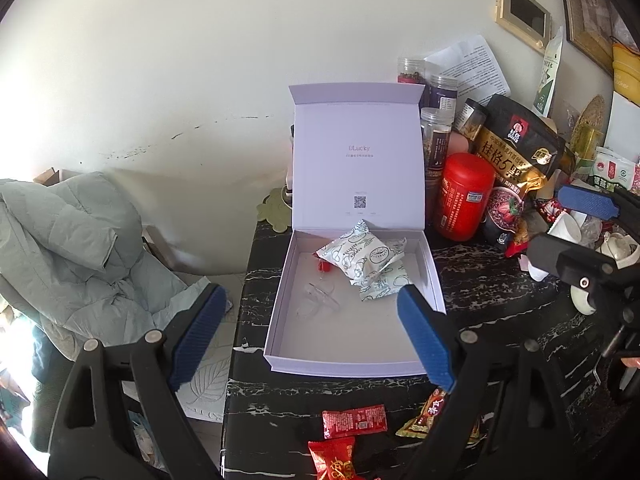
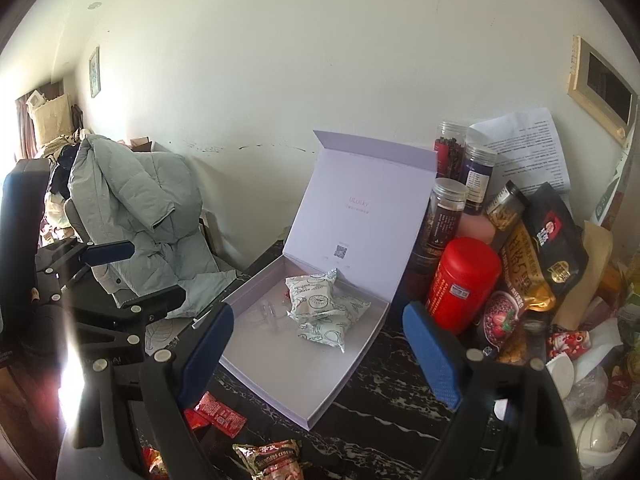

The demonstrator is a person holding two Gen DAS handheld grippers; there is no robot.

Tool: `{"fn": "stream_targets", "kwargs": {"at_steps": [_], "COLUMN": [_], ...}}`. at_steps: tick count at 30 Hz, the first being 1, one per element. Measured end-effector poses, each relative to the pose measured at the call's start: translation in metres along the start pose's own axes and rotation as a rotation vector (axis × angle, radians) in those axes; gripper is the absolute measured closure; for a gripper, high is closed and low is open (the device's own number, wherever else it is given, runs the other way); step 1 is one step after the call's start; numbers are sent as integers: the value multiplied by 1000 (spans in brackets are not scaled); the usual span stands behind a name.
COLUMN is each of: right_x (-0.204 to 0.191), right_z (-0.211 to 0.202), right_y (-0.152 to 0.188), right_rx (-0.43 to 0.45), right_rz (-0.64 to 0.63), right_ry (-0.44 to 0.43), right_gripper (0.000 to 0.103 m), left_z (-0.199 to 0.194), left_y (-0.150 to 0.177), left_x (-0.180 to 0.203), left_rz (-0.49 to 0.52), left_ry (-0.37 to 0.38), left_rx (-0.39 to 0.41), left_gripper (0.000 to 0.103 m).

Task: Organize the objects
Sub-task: 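Open both tools and withdraw them from the box toward the remaining snacks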

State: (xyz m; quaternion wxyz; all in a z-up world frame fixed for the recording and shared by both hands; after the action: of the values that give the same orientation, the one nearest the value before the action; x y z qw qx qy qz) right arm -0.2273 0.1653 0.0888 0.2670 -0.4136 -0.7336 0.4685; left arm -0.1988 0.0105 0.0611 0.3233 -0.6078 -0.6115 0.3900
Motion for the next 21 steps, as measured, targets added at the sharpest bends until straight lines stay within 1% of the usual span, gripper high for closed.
{"fn": "stream_targets", "kwargs": {"at_steps": [5,11,15,18,21], "right_x": [-3,-2,-3,-4,-4], "right_z": [-19,-38,-49,-52,-55], "right_y": [7,22,36,50,66], "right_rx": [3,-5,-12,-33,-51], "right_rz": [-10,10,26,36,49], "right_ry": [9,18,22,22,21], "right_gripper": [15,15,15,15,15], "left_z": [-17,-36,-46,-52,-54], "left_y": [6,16,25,34,47], "left_x": [6,15,19,22,26], "left_rz": [6,21,15,9,12], "left_ry": [1,2,4,12,11], "left_rx": [9,13,17,14,-5], "left_gripper": [15,15,15,15,15]}}
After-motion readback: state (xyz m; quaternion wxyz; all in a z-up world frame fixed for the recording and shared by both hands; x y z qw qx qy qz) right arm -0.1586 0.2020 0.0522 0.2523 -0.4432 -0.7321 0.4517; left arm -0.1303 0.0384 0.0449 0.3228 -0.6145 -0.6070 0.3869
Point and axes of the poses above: each gripper's, at about its wrist camera, not at the fingertips, and z roughly the way its jaws point, x to its right, y to its underside, the point moved 9 cm from there along z, roughly the way its jaws point, and after that the axes turned 10 degrees about x, right-handed, at the moved point
